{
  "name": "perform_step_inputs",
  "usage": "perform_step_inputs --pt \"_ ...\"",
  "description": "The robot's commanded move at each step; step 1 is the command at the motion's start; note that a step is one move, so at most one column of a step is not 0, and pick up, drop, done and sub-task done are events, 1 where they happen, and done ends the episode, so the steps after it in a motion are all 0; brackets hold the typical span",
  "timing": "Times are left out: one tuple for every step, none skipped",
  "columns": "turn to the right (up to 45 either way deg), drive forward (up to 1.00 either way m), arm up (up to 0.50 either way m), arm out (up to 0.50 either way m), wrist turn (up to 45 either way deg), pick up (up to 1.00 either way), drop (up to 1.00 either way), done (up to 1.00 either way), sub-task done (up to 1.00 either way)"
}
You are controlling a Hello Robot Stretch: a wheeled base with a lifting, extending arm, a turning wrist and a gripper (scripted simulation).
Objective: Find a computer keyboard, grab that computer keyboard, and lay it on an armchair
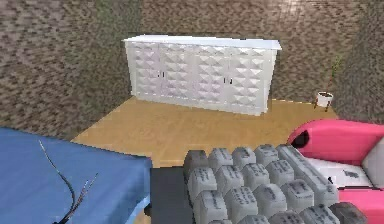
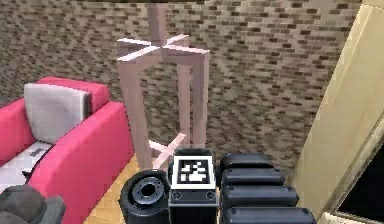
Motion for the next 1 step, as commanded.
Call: perform_step_inputs --pt "21.0 0.0 0.0 0.0 0.0 0.0 0.0 0.0 0.0"
